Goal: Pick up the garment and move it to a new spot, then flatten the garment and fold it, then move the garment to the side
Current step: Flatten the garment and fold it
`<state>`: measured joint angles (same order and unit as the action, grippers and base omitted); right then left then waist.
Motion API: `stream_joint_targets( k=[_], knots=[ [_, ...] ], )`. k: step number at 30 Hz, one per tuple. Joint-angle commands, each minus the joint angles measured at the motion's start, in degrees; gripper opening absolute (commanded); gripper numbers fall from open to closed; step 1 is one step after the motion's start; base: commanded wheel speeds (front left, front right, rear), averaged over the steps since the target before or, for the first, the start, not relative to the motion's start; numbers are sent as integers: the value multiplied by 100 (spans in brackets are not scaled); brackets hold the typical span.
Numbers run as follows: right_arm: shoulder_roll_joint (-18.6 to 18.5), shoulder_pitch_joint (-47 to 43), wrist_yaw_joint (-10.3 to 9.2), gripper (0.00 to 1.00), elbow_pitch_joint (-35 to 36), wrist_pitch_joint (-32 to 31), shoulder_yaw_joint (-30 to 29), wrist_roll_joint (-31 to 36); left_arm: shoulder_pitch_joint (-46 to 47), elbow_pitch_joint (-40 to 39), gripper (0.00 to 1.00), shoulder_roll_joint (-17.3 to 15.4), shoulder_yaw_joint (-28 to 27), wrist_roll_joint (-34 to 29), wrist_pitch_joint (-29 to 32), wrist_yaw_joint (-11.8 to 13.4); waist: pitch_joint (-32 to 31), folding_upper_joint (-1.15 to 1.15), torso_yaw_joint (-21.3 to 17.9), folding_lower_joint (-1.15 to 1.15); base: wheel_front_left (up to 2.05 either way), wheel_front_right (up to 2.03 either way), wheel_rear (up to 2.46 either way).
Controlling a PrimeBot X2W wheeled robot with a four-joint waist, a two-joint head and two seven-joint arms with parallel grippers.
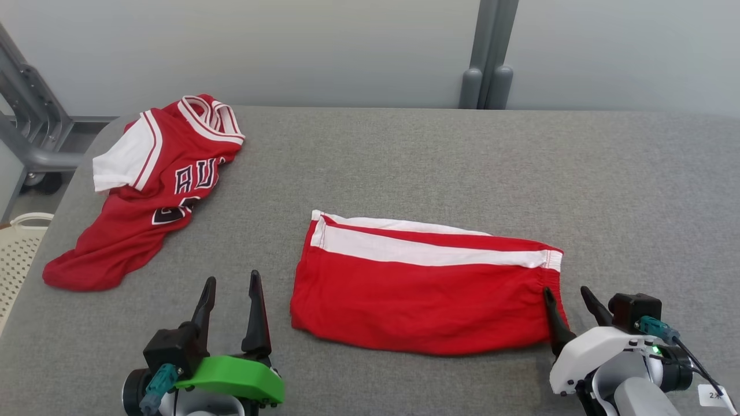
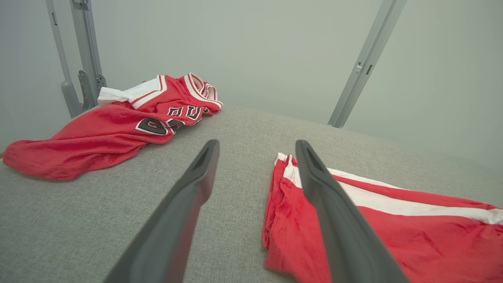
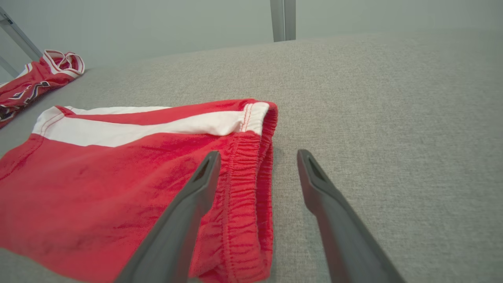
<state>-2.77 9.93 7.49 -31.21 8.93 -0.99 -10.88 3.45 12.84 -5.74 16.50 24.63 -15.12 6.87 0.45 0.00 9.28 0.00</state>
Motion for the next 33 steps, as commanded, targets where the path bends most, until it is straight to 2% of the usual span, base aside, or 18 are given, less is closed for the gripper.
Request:
stream_joint_targets(
  k=[1, 6, 13, 14, 15, 19, 20, 25, 30, 33],
  knots=[
    [-22, 70, 0, 100, -93, 31, -23, -17, -21, -30, 100, 16, -22, -35, 1, -16, 66, 0, 84, 0, 0, 0, 0],
    [-22, 282, 0, 100, -855, 147, -79, -272, 13, -17, 100, 27, -29, -57, 1, -34, 147, 0, 237, 0, 0, 0, 0],
    [-17, 488, 0, 100, -1654, 314, 179, -1070, -8, 17, 100, -1, -62, -77, 1, -54, 165, 0, 340, 0, 0, 0, 0],
    [-17, 517, 0, 89, -1727, 336, 235, -1180, -11, 20, 100, -4, -64, -77, 1, -55, 163, 0, 344, 0, 0, 0, 0],
    [-16, 548, 0, 57, -1782, 367, 299, -1251, -13, 22, 100, -5, -67, -79, 1, -54, 159, 0, 344, 0, 0, 0, 0],
    [-15, 650, 0, 15, -1954, 450, 520, -1544, -40, 31, 100, -19, -67, -95, 1, -27, 131, 0, 319, 0, 0, 0, 0],
    [-18, 666, 0, 0, -1975, 474, 549, -1637, -48, 36, 100, -22, -66, -99, 1, -27, 122, 0, 309, 0, 0, 0, 0],
    [-48, 772, 0, 0, -1976, 542, 668, -2002, -109, 52, 100, -32, -56, -99, 1, -3, 66, 0, 200, 0, 0, 0, 0],
    [-274, 798, 0, 0, -1805, 473, 869, -2330, -151, 74, 100, -29, -47, -48, 1, -13, 7, 0, 19, 0, 0, 0, 0],
    [-543, 783, 0, 0, -1659, 326, 999, -2532, -166, 64, 100, -13, -23, -33, 1, -11, -17, 0, -102, 0, 0, 0, 0]
  ],
)
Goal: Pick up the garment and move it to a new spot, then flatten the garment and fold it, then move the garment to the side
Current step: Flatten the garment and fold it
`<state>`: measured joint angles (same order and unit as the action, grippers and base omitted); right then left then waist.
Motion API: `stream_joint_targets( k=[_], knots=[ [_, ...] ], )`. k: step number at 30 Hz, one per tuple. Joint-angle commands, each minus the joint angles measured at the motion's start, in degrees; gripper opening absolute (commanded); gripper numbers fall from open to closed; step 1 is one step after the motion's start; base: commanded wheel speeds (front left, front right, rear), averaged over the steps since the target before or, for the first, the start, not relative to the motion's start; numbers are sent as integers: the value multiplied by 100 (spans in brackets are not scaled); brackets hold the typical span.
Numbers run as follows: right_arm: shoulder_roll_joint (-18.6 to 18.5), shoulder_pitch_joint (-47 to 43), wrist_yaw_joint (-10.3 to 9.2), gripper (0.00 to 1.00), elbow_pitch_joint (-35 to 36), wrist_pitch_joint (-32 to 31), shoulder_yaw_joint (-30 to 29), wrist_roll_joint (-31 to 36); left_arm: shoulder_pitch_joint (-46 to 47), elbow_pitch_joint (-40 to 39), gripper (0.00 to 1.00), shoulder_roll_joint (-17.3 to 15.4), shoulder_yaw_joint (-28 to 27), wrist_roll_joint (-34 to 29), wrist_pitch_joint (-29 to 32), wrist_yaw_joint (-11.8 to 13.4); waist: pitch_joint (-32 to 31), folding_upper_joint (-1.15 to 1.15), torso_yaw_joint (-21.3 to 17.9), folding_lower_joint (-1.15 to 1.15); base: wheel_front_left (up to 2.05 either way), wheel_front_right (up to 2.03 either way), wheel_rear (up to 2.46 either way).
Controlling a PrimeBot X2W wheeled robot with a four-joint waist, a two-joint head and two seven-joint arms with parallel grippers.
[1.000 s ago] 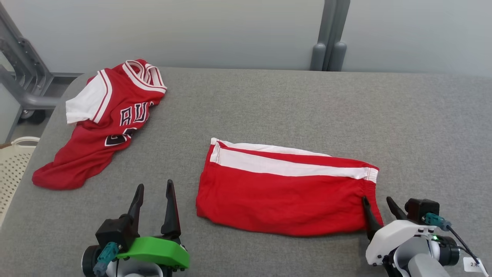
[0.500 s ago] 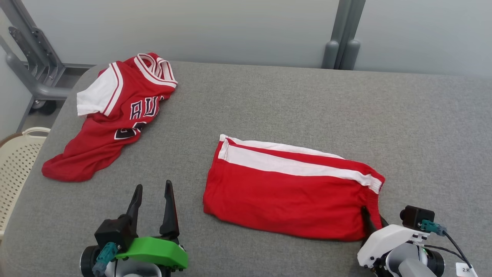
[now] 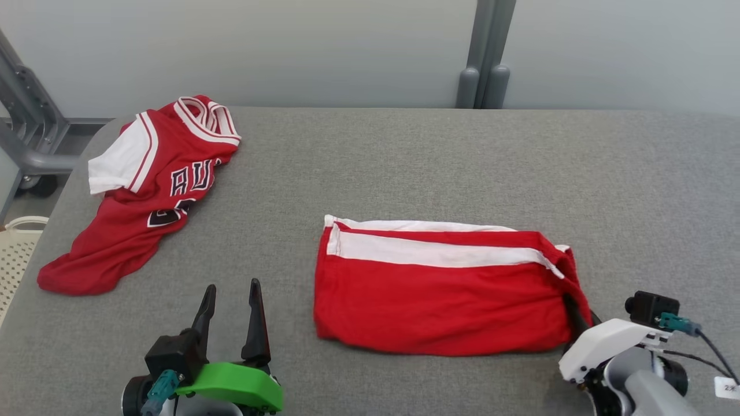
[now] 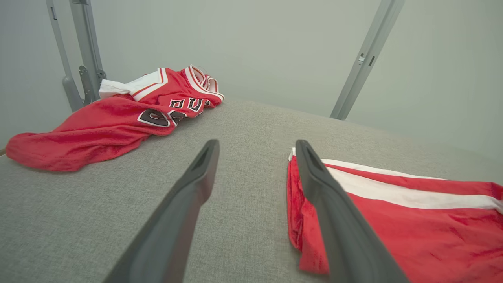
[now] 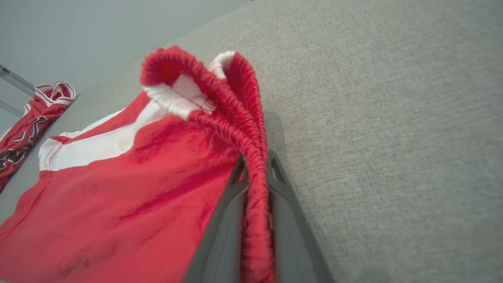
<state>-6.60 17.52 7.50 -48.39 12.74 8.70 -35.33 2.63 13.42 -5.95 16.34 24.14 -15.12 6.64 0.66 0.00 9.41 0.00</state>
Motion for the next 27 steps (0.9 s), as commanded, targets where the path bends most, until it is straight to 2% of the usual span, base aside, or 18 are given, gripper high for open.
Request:
stream_joint_targets(
  k=[1, 3, 9, 13, 16, 21, 27],
  knots=[
    [-271, 24, -1, 0, 99, -107, 52, -144, -87, 6, 100, 10, 1, 21, 1, 11, -43, 0, -154, 0, 0, 0, 0],
    [-390, 29, -1, 0, 138, -157, 73, -181, -86, 8, 100, 14, 12, 27, 1, 5, -46, 0, -192, 0, 0, 0, 0],
    [-1239, 122, -1, 0, 237, -473, 53, -234, -63, 22, 100, 44, 104, 35, 1, -4, -35, 0, -377, 0, 0, 0, 0],
    [-1516, 179, -1, 0, 231, -661, 5, -208, -40, 23, 100, 54, 129, 57, 1, 0, -2, 0, -422, 0, 0, 0, 0],
    [-1580, 206, -1, 0, 305, -799, 47, -217, -14, 21, 100, 55, 132, 77, 1, -1, 18, 0, -443, 0, 0, 0, 0],
    [-1469, 258, -1, 0, 564, -1059, 206, -269, 8, 38, 100, 48, 144, 94, 1, -14, 0, 0, -474, 0, 0, 0, 0],
    [-1313, 110, -1, 0, 1296, -1528, 453, -344, 34, 49, 100, 32, 174, 118, 15, -27, -45, 0, -462, 0, 0, 0, 0]
  ],
)
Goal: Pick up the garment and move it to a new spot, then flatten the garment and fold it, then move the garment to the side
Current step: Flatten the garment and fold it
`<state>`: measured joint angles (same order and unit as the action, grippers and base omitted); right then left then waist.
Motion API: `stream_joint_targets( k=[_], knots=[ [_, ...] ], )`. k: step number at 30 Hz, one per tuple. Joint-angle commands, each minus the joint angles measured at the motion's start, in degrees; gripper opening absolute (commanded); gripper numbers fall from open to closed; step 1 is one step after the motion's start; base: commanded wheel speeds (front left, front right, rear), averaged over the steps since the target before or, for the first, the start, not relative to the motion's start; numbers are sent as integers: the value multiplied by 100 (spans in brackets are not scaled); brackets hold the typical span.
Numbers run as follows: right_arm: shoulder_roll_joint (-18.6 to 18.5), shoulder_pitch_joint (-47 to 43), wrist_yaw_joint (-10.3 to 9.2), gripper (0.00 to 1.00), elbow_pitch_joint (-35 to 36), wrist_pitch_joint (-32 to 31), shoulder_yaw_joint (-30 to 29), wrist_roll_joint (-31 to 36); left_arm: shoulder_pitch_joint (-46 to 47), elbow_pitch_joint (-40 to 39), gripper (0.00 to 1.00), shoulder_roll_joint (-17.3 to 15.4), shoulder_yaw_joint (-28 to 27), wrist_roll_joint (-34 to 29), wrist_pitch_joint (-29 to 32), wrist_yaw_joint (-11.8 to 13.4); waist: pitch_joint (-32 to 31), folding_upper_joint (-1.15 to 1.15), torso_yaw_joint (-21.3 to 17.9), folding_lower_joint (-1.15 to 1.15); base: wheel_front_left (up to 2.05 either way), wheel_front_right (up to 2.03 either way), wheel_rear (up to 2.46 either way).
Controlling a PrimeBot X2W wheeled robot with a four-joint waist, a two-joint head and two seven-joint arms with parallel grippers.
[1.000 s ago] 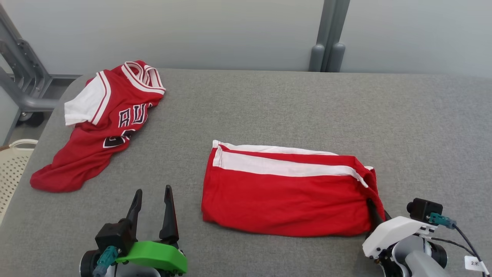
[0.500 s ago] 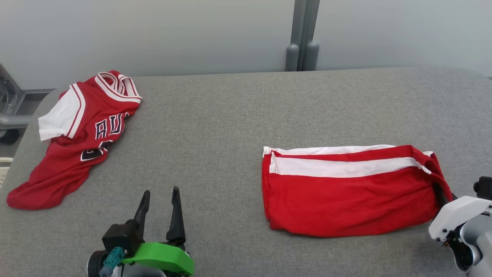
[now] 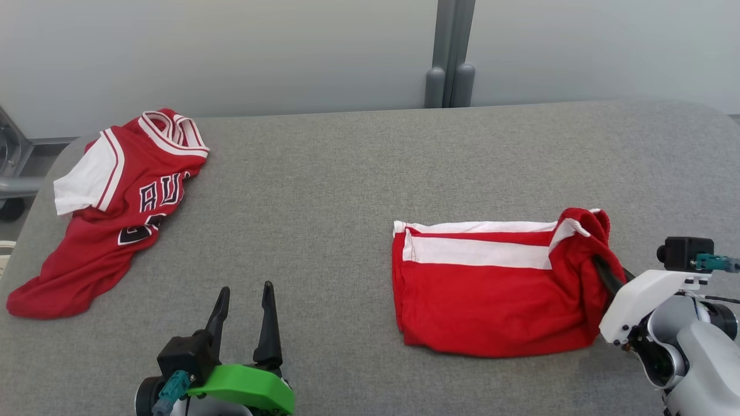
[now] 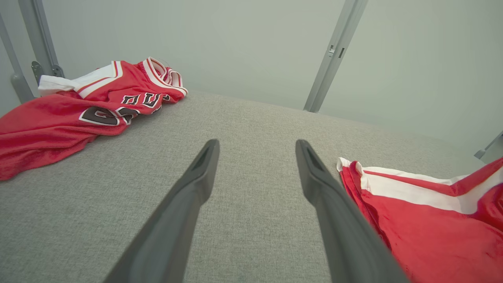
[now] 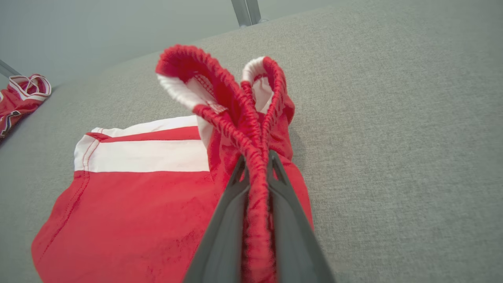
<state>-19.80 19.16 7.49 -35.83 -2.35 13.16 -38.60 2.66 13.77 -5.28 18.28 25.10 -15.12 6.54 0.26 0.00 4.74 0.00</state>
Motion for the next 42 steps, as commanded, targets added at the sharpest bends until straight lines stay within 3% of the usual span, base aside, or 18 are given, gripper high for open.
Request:
stream_joint_targets(
  k=[1, 10, 19, 26, 33, 41, 42],
  knots=[
    [27, -84, 0, 0, 187, -78, 27, -4, 33, 12, 100, -39, -13, 29, 19, -17, -10, 0, 11, 0, 0, 0, 0],
    [598, -311, 0, 0, 1252, -580, 11, 454, 73, -59, 100, -47, 44, 58, 51, -1, -40, 0, 125, 0, 0, 0, 0],
    [1429, -329, 1, 0, 1178, -649, -226, 1231, 141, -79, 100, -60, 92, 104, 73, -33, -50, 0, 291, 0, 0, 0, 0],
    [1677, -151, 1, 0, 568, -368, -321, 1556, 196, -58, 100, -52, 143, 116, 89, -54, -31, 0, 436, 0, 0, 0, 0],
    [1677, 225, 1, 0, -185, 38, 271, 956, 272, -33, 100, -54, 180, 128, 96, -56, 12, 0, 569, 0, 0, 0, 0],
    [1682, 698, 1, 0, -1208, 454, 823, 736, 331, 12, 100, -44, 228, 154, 90, -61, 57, 0, 687, 0, 0, 0, 0],
    [1682, 744, 1, 4, -1304, 515, 889, 693, 331, 19, 100, -46, 232, 159, 89, -58, 58, 0, 696, 0, 0, 0, 0]
  ],
)
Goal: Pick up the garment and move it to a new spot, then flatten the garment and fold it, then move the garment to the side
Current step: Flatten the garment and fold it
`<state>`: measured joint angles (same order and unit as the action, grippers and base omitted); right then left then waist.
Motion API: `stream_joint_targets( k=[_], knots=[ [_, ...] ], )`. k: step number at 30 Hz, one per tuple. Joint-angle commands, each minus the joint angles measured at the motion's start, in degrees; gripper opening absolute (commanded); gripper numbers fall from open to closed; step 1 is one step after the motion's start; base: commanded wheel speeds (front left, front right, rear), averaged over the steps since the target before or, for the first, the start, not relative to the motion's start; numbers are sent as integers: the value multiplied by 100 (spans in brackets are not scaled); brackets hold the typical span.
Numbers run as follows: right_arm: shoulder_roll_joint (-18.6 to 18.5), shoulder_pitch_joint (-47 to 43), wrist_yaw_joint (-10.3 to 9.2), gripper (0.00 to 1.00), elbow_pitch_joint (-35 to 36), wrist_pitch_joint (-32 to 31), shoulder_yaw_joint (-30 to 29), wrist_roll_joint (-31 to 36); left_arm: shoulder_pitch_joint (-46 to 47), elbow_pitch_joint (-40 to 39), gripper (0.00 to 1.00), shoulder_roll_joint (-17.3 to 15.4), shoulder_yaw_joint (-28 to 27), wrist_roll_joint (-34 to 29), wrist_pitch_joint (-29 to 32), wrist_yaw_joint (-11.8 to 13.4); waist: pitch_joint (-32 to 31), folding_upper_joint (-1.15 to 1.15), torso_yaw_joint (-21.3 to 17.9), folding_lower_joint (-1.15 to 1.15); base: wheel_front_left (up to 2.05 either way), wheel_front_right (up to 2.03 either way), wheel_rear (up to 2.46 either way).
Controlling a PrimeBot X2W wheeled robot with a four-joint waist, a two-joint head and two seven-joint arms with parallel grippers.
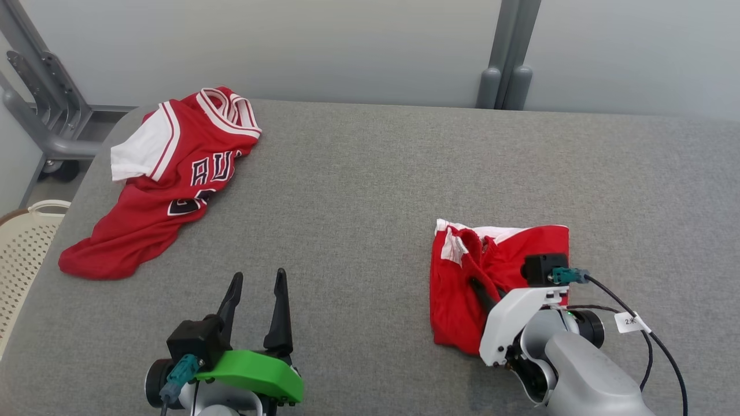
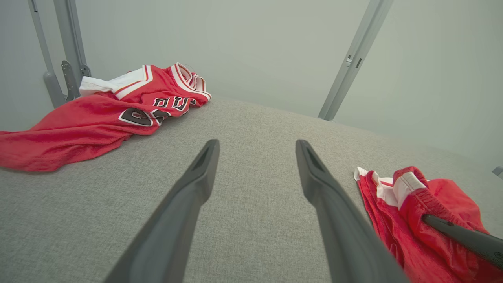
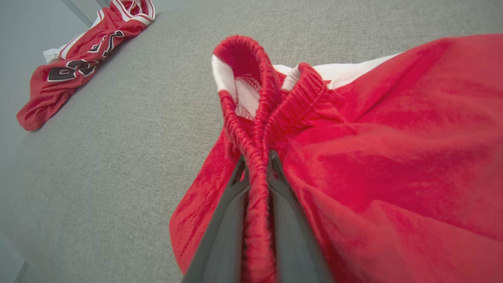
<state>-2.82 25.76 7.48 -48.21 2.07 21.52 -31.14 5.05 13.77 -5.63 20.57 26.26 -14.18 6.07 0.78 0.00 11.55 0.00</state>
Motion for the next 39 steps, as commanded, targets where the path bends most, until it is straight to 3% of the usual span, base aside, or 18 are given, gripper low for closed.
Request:
stream_joint_targets(
  k=[1, 2, 3, 5, 14, 22, 28, 39],
  knots=[
    [-16, 125, 2, 16, -143, 118, 117, -101, 90, 24, 100, -13, 1, 49, -7, -8, 6, 0, 21, 0, 0, 0, 0],
    [-16, 168, 2, 24, -220, 160, 197, -148, 93, 29, 100, -14, 3, 52, -9, -5, 8, 0, 24, 0, 0, 0, 0],
    [-16, 206, 2, 42, -278, 196, 273, -197, 99, 31, 100, -14, 3, 55, -12, 1, 8, 0, 23, 0, 0, 0, 0],
    [-17, 279, 2, 100, -369, 274, 441, -269, 105, 39, 100, -14, 0, 58, -16, 21, 4, 0, 17, 0, 0, 0, 0],
    [-18, 413, 2, 100, -193, 502, 1254, -596, 59, 34, 100, -41, -20, 85, -38, 52, -47, 0, -115, 0, 0, 0, 0],
    [-18, 501, 2, 100, 21, 810, 1302, -526, -16, 4, 100, -59, -17, 99, -49, 85, -112, 0, -253, 0, 0, 0, 0],
    [-19, 550, 2, 100, 12, 1115, 770, -60, -83, -50, 100, -72, -9, 115, -47, 107, -180, 0, -419, 0, 0, 0, 0],
    [-301, -56, 2, 100, 186, 1101, -972, 1004, -234, -140, 100, -46, 64, 133, -55, 155, -255, 0, -670, 0, 0, 0, 0]
  ],
)
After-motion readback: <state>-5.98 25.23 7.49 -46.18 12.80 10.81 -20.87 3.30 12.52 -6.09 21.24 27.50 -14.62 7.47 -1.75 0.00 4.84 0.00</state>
